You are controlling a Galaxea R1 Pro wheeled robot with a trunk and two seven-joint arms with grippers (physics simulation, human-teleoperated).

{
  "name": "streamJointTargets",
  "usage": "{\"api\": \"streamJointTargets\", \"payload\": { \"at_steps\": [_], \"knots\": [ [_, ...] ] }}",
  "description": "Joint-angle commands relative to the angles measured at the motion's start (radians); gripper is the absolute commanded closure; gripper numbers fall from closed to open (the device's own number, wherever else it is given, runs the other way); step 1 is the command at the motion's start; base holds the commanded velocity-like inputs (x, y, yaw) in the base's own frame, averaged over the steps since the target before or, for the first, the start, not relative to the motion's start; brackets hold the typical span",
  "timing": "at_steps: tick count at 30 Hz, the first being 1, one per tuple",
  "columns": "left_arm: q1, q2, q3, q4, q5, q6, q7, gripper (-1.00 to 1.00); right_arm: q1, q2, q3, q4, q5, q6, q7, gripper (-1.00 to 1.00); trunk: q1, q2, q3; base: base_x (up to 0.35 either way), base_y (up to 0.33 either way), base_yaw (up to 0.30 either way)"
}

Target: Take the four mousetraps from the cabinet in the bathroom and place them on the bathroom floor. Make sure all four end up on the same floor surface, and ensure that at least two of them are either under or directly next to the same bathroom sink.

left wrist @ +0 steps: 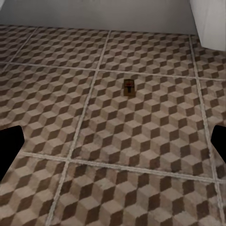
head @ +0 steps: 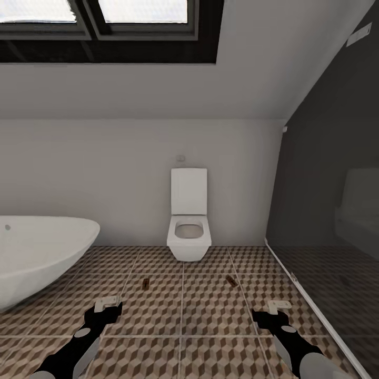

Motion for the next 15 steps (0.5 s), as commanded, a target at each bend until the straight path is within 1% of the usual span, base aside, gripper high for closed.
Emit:
{"api": "streamJointTargets", "payload": {
  "at_steps": [1,15],
  "knots": [
    [-0.001,0.001,-0.009,0.000,0.007,-0.004,0.007,-1.00,-0.001,0.000,-0.008,0.001,0.010,-0.004,0.001,-1.00,-0.004,0.007,0.002,0.000,0.000,0.000],
    [-0.001,0.002,-0.009,0.002,0.007,-0.004,0.007,-1.00,-0.001,0.000,-0.008,0.001,0.010,-0.004,-0.003,-1.00,-0.058,0.105,0.046,0.000,0.000,0.000]
  ]
}}
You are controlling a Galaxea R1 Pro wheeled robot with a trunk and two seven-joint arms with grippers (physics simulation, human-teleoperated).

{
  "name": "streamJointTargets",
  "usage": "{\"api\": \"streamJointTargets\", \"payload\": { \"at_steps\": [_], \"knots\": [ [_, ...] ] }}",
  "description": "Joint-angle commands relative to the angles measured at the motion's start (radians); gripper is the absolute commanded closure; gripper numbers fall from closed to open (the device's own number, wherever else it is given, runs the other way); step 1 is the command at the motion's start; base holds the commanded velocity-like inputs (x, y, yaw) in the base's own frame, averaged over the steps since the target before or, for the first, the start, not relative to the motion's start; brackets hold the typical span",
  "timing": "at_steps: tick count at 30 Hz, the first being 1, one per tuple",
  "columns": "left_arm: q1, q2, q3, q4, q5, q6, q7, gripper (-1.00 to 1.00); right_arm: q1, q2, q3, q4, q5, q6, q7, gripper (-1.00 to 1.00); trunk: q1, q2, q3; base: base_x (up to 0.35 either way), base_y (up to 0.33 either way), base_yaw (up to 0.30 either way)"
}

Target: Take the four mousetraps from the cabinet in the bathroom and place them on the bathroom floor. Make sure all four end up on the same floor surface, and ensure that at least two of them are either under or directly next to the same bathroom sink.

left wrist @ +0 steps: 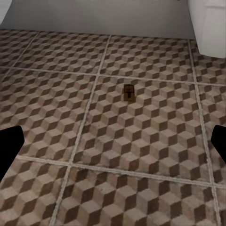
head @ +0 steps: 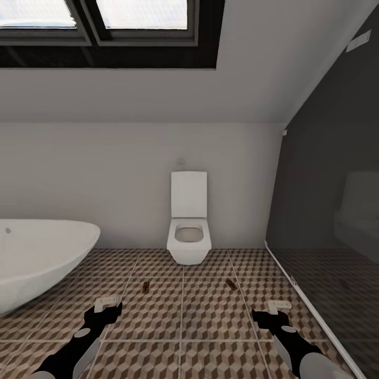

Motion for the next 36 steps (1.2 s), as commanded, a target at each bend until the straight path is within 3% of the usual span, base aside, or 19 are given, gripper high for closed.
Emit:
{"api": "streamJointTargets", "payload": {
  "at_steps": [1,36],
  "knots": [
    [-0.001,0.001,-0.008,0.000,0.007,-0.004,0.007,-1.00,-0.001,0.000,-0.008,0.001,0.010,-0.004,0.001,-1.00,-0.004,0.007,0.002,0.000,0.000,0.000],
    [-0.001,0.000,-0.009,0.002,0.009,-0.003,0.007,-1.00,-0.001,0.002,-0.008,0.001,0.010,-0.004,-0.001,-1.00,-0.138,0.252,0.112,0.000,0.000,0.000]
  ]
}}
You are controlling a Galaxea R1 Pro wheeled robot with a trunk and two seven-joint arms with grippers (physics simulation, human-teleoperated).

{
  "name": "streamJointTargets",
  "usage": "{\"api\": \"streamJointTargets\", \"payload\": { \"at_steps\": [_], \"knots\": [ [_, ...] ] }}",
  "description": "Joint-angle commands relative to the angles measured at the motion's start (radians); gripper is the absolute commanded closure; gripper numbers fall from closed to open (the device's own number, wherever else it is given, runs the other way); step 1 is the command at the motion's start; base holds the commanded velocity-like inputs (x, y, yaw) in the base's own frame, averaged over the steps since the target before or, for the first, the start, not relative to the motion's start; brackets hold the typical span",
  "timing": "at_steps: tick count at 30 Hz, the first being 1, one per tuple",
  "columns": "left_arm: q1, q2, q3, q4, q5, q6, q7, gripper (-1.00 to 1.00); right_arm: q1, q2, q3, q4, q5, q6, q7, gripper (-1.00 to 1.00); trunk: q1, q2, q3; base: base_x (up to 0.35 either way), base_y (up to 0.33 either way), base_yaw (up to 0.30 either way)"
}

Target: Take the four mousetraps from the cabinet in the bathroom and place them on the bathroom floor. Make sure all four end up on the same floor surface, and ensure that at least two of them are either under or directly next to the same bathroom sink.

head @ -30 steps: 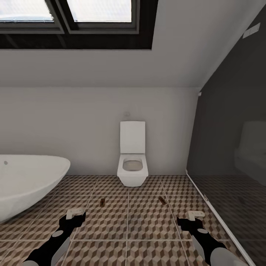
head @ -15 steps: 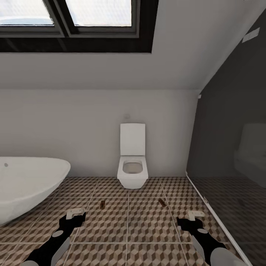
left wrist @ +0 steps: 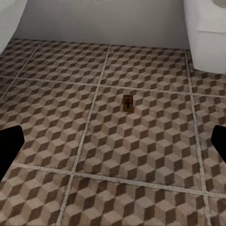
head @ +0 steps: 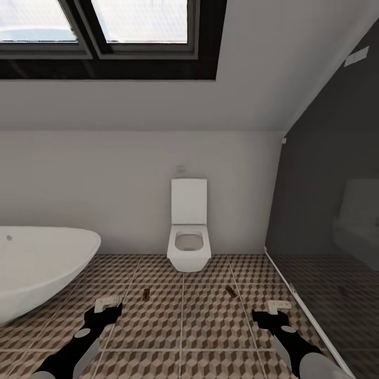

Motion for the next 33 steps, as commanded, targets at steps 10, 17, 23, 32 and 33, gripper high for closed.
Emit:
{"api": "streamJointTargets", "payload": {
  "at_steps": [10,17,23,32,33],
  "knots": [
    [-0.001,0.001,-0.009,0.000,0.010,-0.003,0.007,-1.00,-0.001,0.000,-0.008,0.001,0.010,-0.004,0.001,-1.00,-0.039,0.070,0.030,0.000,0.000,0.000],
    [-0.001,0.002,-0.006,0.002,0.011,-0.002,0.007,-1.00,-0.001,-0.001,-0.009,0.001,0.010,-0.004,0.001,-1.00,-0.065,0.119,0.052,0.000,0.000,0.000],
    [-0.001,0.002,-0.004,0.006,0.013,-0.001,0.007,-1.00,-0.001,-0.001,-0.009,0.002,0.010,-0.004,0.001,-1.00,-0.088,0.161,0.071,0.000,0.000,0.000],
    [-0.001,0.003,-0.004,0.095,0.015,-0.001,0.006,-1.00,-0.001,-0.009,-0.009,0.034,0.006,-0.002,0.001,-1.00,-0.123,0.224,0.099,0.000,0.000,0.000],
    [-0.001,0.003,-0.004,0.112,0.014,-0.002,0.006,-1.00,-0.001,-0.014,-0.009,0.045,0.006,-0.002,0.000,-1.00,-0.127,0.231,0.102,0.000,0.000,0.000]
  ]
}}
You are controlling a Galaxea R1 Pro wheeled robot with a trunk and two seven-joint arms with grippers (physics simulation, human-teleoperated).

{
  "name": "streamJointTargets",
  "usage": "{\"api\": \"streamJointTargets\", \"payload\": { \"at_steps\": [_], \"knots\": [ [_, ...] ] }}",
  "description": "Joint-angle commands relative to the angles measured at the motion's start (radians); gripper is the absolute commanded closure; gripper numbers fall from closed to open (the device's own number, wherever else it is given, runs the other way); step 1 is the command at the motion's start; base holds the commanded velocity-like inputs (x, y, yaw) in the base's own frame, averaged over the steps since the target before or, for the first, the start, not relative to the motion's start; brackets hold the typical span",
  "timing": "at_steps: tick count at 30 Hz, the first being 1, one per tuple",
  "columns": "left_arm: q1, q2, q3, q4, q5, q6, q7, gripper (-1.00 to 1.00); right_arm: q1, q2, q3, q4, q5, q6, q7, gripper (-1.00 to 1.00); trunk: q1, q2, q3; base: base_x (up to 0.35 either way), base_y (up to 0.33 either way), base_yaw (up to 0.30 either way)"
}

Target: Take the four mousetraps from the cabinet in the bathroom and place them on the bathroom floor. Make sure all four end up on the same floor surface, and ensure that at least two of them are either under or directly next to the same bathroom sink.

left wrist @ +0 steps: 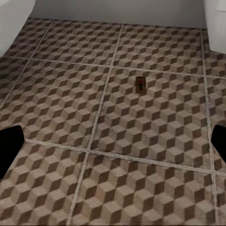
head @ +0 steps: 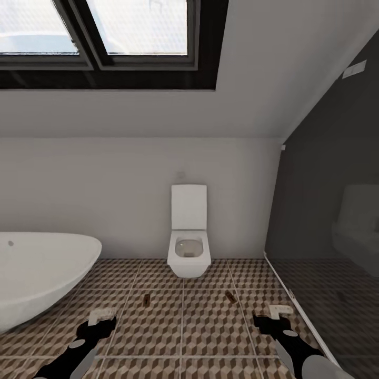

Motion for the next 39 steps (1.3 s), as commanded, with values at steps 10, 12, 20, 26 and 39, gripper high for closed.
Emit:
{"api": "streamJointTargets", "payload": {
  "at_steps": [10,12,20,26,39],
  "knots": [
    [-0.001,0.001,-0.010,0.140,0.010,-0.003,0.006,-1.00,0.003,-0.066,-0.007,0.125,0.009,0.001,0.000,-1.00,-0.039,0.070,0.030,0.000,0.000,0.000],
    [-0.001,0.000,-0.011,0.169,0.010,-0.003,0.006,-1.00,0.009,-0.071,-0.007,0.148,0.009,0.003,-0.001,-1.00,-0.046,0.084,0.037,0.000,0.000,0.000],
    [-0.001,-0.015,-0.012,0.300,0.011,-0.003,0.002,-1.00,0.012,-0.079,-0.006,0.182,0.015,0.009,-0.008,-1.00,-0.077,0.140,0.062,0.000,0.000,0.000],
    [0.004,-0.022,-0.012,0.342,0.012,-0.002,-0.002,-1.00,0.064,-0.080,-0.007,0.190,0.017,0.011,-0.015,-1.00,-0.100,0.182,0.080,0.000,0.000,0.000],
    [0.011,-0.028,-0.011,0.356,0.012,0.001,-0.006,-1.00,0.223,-0.075,-0.007,0.193,0.018,0.011,-0.015,-1.00,-0.150,0.273,0.121,0.000,0.000,0.000]
  ]
}}
